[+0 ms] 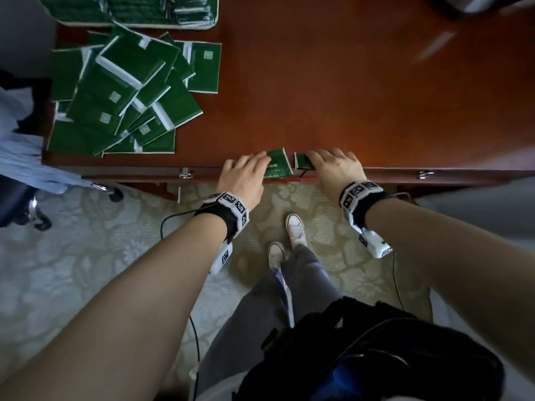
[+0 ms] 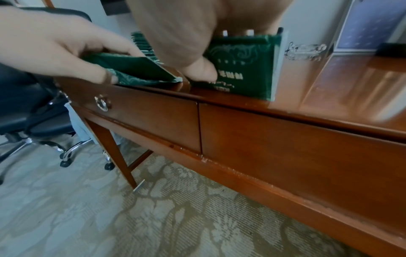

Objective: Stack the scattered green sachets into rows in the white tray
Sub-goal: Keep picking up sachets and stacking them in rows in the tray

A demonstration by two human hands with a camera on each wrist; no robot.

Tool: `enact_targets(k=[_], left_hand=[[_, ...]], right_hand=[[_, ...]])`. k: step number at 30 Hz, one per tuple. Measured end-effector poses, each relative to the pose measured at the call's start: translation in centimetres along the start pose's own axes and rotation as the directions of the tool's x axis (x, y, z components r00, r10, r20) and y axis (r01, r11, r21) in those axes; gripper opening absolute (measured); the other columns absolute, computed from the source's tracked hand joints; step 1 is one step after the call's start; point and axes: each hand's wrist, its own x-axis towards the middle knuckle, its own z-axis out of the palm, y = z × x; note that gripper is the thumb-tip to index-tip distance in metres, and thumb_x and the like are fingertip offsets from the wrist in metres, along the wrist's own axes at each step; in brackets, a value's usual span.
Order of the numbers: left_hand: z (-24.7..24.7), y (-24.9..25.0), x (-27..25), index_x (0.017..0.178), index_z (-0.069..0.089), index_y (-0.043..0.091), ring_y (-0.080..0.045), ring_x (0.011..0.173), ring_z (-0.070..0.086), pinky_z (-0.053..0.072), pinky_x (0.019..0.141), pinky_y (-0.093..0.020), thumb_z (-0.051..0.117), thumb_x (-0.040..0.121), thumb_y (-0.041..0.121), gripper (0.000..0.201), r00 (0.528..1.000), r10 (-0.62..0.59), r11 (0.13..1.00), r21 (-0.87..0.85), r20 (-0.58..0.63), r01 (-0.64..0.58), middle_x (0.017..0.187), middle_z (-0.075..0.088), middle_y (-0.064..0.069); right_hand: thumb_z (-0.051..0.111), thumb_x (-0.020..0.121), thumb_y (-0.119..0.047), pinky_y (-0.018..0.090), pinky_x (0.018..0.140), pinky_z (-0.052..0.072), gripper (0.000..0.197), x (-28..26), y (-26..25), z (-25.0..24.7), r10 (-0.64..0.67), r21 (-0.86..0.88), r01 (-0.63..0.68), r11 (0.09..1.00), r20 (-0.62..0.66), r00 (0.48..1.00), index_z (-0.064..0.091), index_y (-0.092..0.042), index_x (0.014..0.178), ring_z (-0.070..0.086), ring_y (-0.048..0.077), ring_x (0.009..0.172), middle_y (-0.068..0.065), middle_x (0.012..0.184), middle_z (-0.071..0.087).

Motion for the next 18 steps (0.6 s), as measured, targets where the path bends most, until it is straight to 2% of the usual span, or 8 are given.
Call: enact_targets(k=[3, 6, 10, 13, 14, 15, 16, 18], left_hand=[[-0.8, -1.0, 1.2, 0.148, 0.033, 0.018, -0.019, 0.141, 0.034, 0.037, 0.105, -0.041, 0.051, 0.094, 0.012, 0.058, 0.999, -0.043, 0.999, -0.033, -0.009, 0.043, 0.157, 0.033, 0.001], [-1.3, -1.5, 2.3, 0.15, 0.028, 0.015, -0.022, 0.145, 0.029, 0.037, 0.108, -0.041, 0.048, 0.094, 0.005, 0.06, 0.999, 0.007, 0.999, 0.033, 0.043, -0.008, 0.161, 0.025, -0.004], [-1.1, -1.6, 2.7, 0.153, 0.02, 0.01, -0.025, 0.149, 0.021, 0.033, 0.114, -0.041, 0.046, 0.092, -0.005, 0.068, 0.996, 0.04, 0.989, 0.142, 0.082, -0.051, 0.164, 0.011, -0.009], [-1.0, -1.5, 2.6, 0.152, 0.025, 0.011, -0.025, 0.147, 0.028, 0.035, 0.113, -0.042, 0.047, 0.091, -0.005, 0.066, 0.998, 0.037, 0.993, 0.113, 0.058, -0.043, 0.163, 0.017, -0.008], [-1.2, -1.7, 2.7, 0.15, 0.029, 0.014, -0.025, 0.142, 0.037, 0.041, 0.109, -0.041, 0.049, 0.091, -0.004, 0.065, 0.998, 0.025, 0.996, 0.086, 0.051, -0.029, 0.161, 0.026, -0.006], [-1.6, -1.9, 2.8, 0.147, 0.035, 0.019, -0.026, 0.132, 0.051, 0.048, 0.098, -0.041, 0.05, 0.092, -0.001, 0.061, 0.999, 0.008, 0.999, 0.053, 0.049, -0.01, 0.154, 0.04, -0.005], [-2.5, -2.2, 3.0, 0.142, 0.04, 0.023, -0.028, 0.115, 0.063, 0.053, 0.084, -0.04, 0.05, 0.094, 0.004, 0.054, 0.998, -0.017, 1.0, 0.018, 0.054, 0.016, 0.14, 0.055, -0.004], [-5.1, -3.4, 3.8, 0.131, 0.05, 0.027, -0.031, 0.089, 0.069, 0.053, 0.067, -0.039, 0.051, 0.097, 0.014, 0.037, 0.995, -0.064, 0.997, -0.041, 0.071, 0.067, 0.109, 0.07, -0.005]], right_hand=[[0.063, 0.089, -0.015, 0.041, 0.092, 0.045, 0.058, 0.4, 0.0, -1.2, 0.063, 0.082, -0.066, 0.994, 0.039, 0.997, 0.04, -0.022, 0.142, 0.055, 0.028, 0.115, 0.003, 0.124, 0.061], [0.069, 0.089, -0.027, 0.039, 0.084, 0.048, 0.056, 0.8, 0.1, -2.6, 0.113, 0.136, -0.117, 0.984, 0.041, 0.993, 0.043, -0.022, 0.138, 0.059, 0.029, 0.107, 0.003, 0.118, 0.062], [0.064, 0.089, -0.013, 0.037, 0.077, 0.047, 0.052, 1.5, -0.3, -3.3, 0.116, 0.142, -0.122, 0.982, 0.048, 0.992, 0.044, -0.02, 0.137, 0.061, 0.029, 0.1, 0.005, 0.114, 0.062], [0.072, 0.086, -0.023, 0.035, 0.075, 0.047, 0.058, 2.3, -0.7, -3.2, 0.102, 0.132, -0.115, 0.985, 0.104, 0.989, 0.044, -0.022, 0.136, 0.062, 0.028, 0.1, 0.003, 0.114, 0.063], [0.076, 0.084, -0.028, 0.035, 0.074, 0.048, 0.06, 2.6, -0.9, -3.5, 0.104, 0.125, -0.118, 0.985, 0.119, 0.988, 0.045, -0.023, 0.135, 0.063, 0.028, 0.099, 0.003, 0.113, 0.063], [0.077, 0.082, -0.03, 0.036, 0.072, 0.05, 0.06, 2.9, -1.1, -4.0, 0.102, 0.123, -0.118, 0.985, 0.134, 0.986, 0.046, -0.023, 0.132, 0.064, 0.028, 0.097, 0.002, 0.111, 0.064], [0.075, 0.083, -0.027, 0.036, 0.071, 0.051, 0.055, 3.4, -1.3, -4.7, 0.102, 0.122, -0.12, 0.985, 0.141, 0.985, 0.047, -0.023, 0.13, 0.064, 0.029, 0.094, 0.003, 0.109, 0.064], [0.06, 0.087, -0.01, 0.037, 0.066, 0.051, 0.042, 5.0, -1.5, -6.9, 0.117, 0.135, -0.136, 0.981, 0.142, 0.983, 0.048, -0.02, 0.126, 0.062, 0.03, 0.084, 0.004, 0.099, 0.062]])
